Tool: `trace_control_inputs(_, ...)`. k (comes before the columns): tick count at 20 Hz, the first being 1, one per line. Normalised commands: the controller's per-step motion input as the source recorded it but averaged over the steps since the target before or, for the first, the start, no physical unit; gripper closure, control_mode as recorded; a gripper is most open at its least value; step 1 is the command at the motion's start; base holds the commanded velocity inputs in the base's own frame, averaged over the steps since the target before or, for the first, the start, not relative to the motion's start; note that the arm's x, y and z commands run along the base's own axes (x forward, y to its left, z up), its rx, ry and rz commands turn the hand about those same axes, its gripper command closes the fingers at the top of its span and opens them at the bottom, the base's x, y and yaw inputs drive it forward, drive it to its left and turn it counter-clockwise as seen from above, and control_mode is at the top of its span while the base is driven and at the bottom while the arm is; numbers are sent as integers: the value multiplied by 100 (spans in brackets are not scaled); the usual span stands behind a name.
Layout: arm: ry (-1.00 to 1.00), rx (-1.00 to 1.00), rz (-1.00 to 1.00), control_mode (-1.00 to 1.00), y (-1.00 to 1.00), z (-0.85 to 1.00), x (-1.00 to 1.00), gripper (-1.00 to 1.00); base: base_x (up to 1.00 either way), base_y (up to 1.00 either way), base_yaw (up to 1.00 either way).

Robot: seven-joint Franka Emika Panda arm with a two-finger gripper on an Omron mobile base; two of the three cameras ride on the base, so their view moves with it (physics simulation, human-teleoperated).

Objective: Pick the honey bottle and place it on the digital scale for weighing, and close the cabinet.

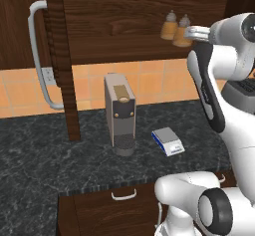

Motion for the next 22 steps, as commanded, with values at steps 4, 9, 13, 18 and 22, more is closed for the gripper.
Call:
trace_control_inputs(4, -16, 0, -8, -100, -30, 2, 38, -100, 0, 0, 0)
trace_control_inputs(9, -1, 0, 0, -100, 0, -7, 19, -100, 0, 0, 0)
trace_control_inputs(13, 0, 1, 0, -100, -5, -3, 23, -100, 0, 0, 0)
trace_control_inputs(18, 0, 6, 0, -100, -19, 3, 38, -100, 0, 0, 0)
trace_control_inputs(22, 0, 4, 1, -100, -14, 19, 30, -100, 0, 0, 0)
